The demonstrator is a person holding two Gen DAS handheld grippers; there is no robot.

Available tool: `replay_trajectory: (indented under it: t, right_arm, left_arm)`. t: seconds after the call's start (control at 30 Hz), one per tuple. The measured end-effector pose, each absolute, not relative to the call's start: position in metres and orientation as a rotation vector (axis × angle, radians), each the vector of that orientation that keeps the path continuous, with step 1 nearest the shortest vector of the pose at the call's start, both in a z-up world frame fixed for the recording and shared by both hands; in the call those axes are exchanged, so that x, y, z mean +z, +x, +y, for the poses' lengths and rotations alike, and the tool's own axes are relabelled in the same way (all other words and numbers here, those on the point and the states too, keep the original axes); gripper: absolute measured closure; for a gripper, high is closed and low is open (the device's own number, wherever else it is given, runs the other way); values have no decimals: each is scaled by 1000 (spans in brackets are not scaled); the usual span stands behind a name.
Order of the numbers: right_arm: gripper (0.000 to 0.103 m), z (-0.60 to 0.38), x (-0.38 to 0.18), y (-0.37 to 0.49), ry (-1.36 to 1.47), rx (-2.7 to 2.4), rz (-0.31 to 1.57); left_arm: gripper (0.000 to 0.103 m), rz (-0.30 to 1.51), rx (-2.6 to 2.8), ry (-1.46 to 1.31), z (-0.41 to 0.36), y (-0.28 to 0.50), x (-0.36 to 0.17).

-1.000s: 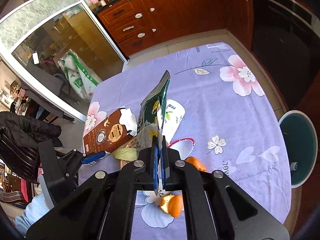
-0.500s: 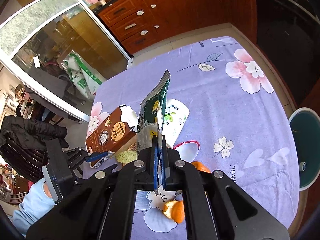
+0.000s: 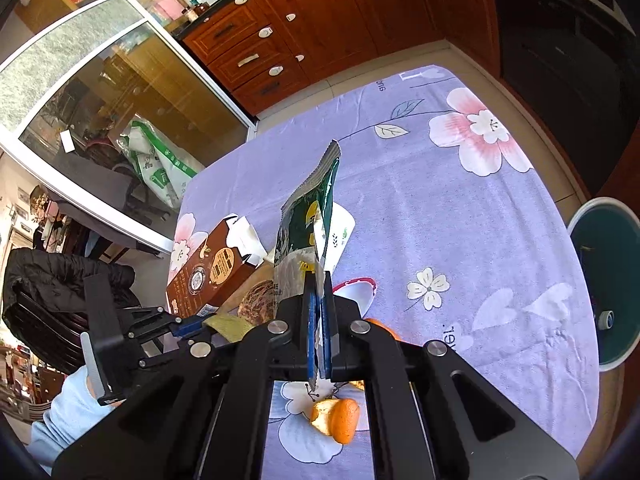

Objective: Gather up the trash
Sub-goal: 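Grasp the melon rind with the left gripper while the right holds the pouch, then carry rind and pouch over the teal bin and open both grippers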

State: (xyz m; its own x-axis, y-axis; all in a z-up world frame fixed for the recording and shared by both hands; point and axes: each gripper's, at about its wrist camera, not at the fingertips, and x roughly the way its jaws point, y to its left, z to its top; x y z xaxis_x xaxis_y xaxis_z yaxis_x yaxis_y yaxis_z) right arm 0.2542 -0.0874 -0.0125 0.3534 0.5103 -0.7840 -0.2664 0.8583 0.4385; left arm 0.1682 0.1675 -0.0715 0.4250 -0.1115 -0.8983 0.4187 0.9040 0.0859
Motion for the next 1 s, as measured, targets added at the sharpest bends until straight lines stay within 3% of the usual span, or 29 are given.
replay_trajectory:
  t: [0.17, 0.33, 0.73, 1.0]
  right_arm:
    - [100, -116, -8, 250, 284, 502, 1074]
    - [100, -172, 0, 242, 325, 433, 1023]
    - [100, -354, -11, 229, 344, 96, 979]
    - [100, -416, -53, 235, 347, -26, 1041]
  left_arm:
    - [94, 1036, -343, 249, 152, 168, -31]
    - [94, 1009, -413, 230, 85, 183, -11]
    - [94, 1039, -628, 210, -131, 217, -31]
    - [94, 1101, -689, 257, -222, 239, -59]
